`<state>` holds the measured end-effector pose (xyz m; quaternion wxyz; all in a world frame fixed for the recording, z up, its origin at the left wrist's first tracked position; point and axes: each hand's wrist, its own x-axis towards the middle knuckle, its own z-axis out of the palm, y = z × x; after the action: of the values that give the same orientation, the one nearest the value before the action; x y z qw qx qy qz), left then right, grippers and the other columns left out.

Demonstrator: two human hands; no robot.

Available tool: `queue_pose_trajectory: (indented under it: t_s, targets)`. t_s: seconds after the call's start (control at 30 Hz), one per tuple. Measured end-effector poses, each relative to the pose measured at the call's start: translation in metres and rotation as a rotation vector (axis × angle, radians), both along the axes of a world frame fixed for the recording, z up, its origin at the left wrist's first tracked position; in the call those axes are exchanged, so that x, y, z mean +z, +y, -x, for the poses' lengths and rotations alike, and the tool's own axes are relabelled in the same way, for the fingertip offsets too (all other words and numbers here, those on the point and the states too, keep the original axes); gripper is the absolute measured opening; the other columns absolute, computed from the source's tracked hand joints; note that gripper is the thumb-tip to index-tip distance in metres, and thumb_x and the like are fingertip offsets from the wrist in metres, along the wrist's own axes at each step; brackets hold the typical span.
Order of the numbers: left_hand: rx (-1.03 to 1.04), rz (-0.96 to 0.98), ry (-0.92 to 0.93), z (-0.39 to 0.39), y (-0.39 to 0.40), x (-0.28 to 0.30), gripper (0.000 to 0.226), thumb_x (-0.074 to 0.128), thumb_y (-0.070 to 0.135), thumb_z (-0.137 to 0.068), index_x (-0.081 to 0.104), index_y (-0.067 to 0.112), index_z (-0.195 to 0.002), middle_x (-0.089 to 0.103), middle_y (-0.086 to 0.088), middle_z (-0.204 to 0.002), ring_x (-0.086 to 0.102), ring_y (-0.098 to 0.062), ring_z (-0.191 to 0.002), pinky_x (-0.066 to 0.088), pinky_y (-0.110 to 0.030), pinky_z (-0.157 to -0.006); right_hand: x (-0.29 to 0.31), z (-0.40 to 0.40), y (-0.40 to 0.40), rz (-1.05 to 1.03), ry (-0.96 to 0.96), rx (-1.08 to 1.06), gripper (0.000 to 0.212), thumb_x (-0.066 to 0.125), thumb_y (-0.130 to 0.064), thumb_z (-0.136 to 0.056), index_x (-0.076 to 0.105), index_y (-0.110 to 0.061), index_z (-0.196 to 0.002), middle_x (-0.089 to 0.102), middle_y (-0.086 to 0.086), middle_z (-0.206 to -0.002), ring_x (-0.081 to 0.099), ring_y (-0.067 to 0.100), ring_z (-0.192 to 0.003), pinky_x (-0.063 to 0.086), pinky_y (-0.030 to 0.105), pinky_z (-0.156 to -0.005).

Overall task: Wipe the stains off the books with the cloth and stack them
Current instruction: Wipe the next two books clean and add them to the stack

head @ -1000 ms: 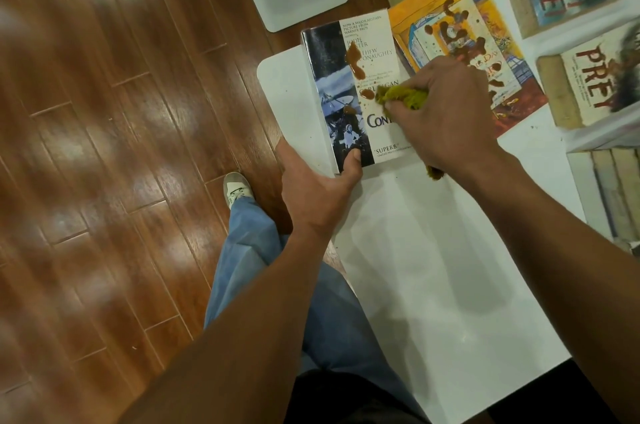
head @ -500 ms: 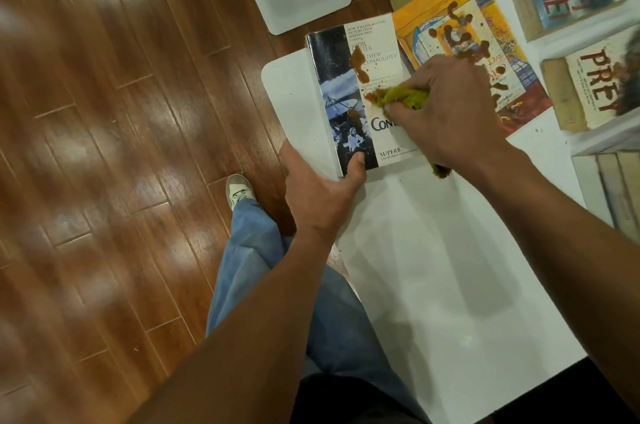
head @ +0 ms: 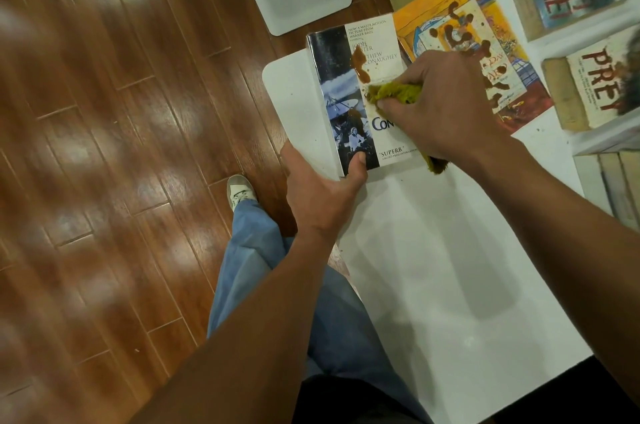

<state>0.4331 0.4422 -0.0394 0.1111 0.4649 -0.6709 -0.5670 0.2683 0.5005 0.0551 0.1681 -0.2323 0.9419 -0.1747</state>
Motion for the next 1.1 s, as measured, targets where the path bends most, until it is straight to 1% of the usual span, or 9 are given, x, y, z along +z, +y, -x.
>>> queue_pose_trajectory:
  t_s: [0.1, 0.17, 0.27, 0.43, 0.53, 0.67, 0.8, 0.93, 1.1]
  targets:
    - [-0.005, -0.017, -0.006, 0.000, 0.000, 0.000, 0.076, 0.072, 0.063, -0.066, 0.030, 0.033, -0.122, 0.053, 0.029, -0.109, 0.057, 0.013, -0.099, 0.051, -0.018, -0.085, 0.000, 0.004, -0.002, 0.001, 0.006, 0.007, 0.036, 0.075, -0.041, -0.086, 0.077, -0.012, -0.107, 0.073, 0.005, -0.102, 0.053, 0.013, -0.084, 0.033, 0.017, -0.055]
    - [-0.007, -0.019, -0.007, 0.000, 0.000, -0.001, 0.077, 0.072, 0.063, -0.066, 0.030, 0.033, -0.123, 0.053, 0.029, -0.108, 0.058, 0.011, -0.099, 0.051, -0.019, -0.086, 0.001, 0.006, -0.004, 0.015, 0.016, 0.009, 0.035, 0.074, -0.040, -0.086, 0.077, -0.011, -0.107, 0.073, 0.007, -0.099, 0.052, 0.012, -0.081, 0.030, 0.016, -0.054]
    - [-0.002, -0.013, -0.002, 0.000, 0.000, 0.000, 0.079, 0.072, 0.062, -0.066, 0.034, 0.027, -0.126, 0.054, 0.027, -0.109, 0.060, 0.005, -0.100, 0.053, -0.019, -0.085, 0.003, 0.009, -0.005, -0.029, -0.003, 0.101, 0.033, 0.075, -0.039, -0.086, 0.077, -0.012, -0.105, 0.073, 0.007, -0.098, 0.053, 0.015, -0.082, 0.029, 0.023, -0.057]
    - [-0.013, -0.016, 0.014, 0.000, -0.001, -0.001, 0.079, 0.071, 0.062, -0.068, 0.033, 0.024, -0.127, 0.055, 0.027, -0.107, 0.059, 0.015, -0.096, 0.053, -0.016, -0.081, 0.001, 0.017, -0.008, -0.010, 0.047, 0.099, 0.033, 0.074, -0.041, -0.087, 0.078, -0.015, -0.106, 0.073, 0.006, -0.100, 0.053, 0.017, -0.089, 0.029, 0.027, -0.074]
    - [-0.011, -0.012, 0.021, 0.000, -0.001, -0.001, 0.081, 0.071, 0.061, -0.068, 0.034, 0.021, -0.128, 0.055, 0.027, -0.108, 0.060, 0.014, -0.096, 0.052, -0.013, -0.079, 0.005, 0.014, -0.009, -0.066, 0.012, 0.163, 0.033, 0.075, -0.041, -0.086, 0.078, -0.015, -0.106, 0.073, 0.006, -0.099, 0.050, 0.015, -0.088, 0.029, 0.028, -0.076]
    - [-0.006, -0.014, 0.020, 0.000, -0.001, -0.001, 0.079, 0.071, 0.062, -0.068, 0.034, 0.025, -0.127, 0.053, 0.031, -0.106, 0.058, 0.017, -0.096, 0.051, -0.012, -0.079, 0.005, 0.003, -0.008, -0.059, -0.017, 0.131, 0.030, 0.077, -0.041, -0.083, 0.079, -0.017, -0.101, 0.071, 0.006, -0.092, 0.053, 0.016, -0.085, 0.034, 0.024, -0.061]
    - [-0.005, -0.015, 0.026, 0.000, -0.001, 0.001, 0.082, 0.069, 0.062, -0.068, 0.035, 0.021, -0.130, 0.049, 0.033, -0.106, 0.053, 0.022, -0.096, 0.042, 0.001, -0.076, 0.003, -0.017, -0.013, -0.090, -0.072, 0.169, 0.027, 0.077, -0.042, -0.081, 0.079, -0.023, -0.099, 0.070, 0.005, -0.097, 0.053, 0.018, -0.094, 0.045, 0.031, -0.072]
    - [-0.002, -0.010, 0.027, 0.001, -0.001, 0.001, 0.079, 0.071, 0.059, -0.068, 0.035, 0.023, -0.128, 0.048, 0.033, -0.107, 0.052, 0.024, -0.097, 0.039, 0.004, -0.076, 0.000, -0.028, -0.026, -0.027, 0.007, 0.111, 0.027, 0.076, -0.041, -0.083, 0.080, -0.016, -0.090, 0.070, 0.006, -0.091, 0.060, 0.020, -0.084, 0.052, 0.040, -0.074]
    - [-0.019, 0.009, -0.006, -0.001, -0.001, -0.004, 0.077, 0.085, 0.040, -0.075, 0.035, 0.020, -0.129, 0.044, 0.033, -0.107, 0.049, 0.026, -0.099, 0.039, 0.003, -0.075, 0.004, -0.032, -0.021, -0.088, -0.049, 0.136, 0.028, 0.078, -0.038, -0.084, 0.078, -0.020, -0.105, 0.072, 0.003, -0.103, 0.055, 0.013, -0.084, 0.046, 0.027, -0.070]
